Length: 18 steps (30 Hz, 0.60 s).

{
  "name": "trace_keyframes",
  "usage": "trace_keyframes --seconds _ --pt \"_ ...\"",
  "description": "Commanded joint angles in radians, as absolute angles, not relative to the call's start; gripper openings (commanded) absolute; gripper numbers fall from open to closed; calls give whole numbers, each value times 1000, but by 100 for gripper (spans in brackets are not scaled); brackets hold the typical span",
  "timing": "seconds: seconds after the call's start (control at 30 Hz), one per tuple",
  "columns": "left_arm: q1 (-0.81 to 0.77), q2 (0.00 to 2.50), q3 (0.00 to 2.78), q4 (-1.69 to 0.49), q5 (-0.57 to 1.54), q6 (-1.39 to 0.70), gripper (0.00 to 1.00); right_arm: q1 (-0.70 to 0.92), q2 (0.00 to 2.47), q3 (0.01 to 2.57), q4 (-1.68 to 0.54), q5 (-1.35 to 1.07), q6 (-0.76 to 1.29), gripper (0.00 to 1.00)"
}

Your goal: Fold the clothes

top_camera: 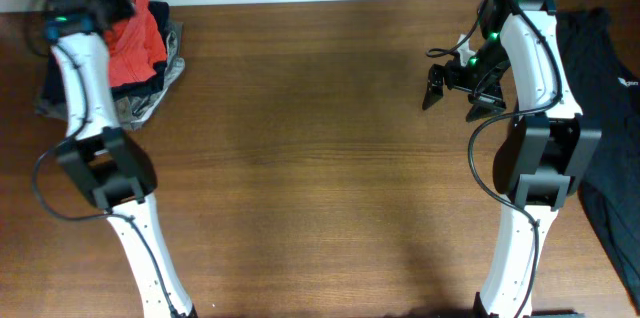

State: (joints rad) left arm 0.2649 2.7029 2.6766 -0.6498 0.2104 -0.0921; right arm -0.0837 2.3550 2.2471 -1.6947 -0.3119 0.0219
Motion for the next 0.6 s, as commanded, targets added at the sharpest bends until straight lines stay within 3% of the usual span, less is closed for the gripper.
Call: trace_keyframes --seconds 0.0,0.2,0.57 --pt "236 2759 2669 -646 107 -97 1 -78 2312 2242 -1699 -303 15 99" --pt "224 2765 2677 -691 56 -97 1 -78 2312 2242 -1699 -303 14 99" --pt "248 2487 2709 -701 11 -96 1 -78 2312 2242 -1699 -303 3 99"
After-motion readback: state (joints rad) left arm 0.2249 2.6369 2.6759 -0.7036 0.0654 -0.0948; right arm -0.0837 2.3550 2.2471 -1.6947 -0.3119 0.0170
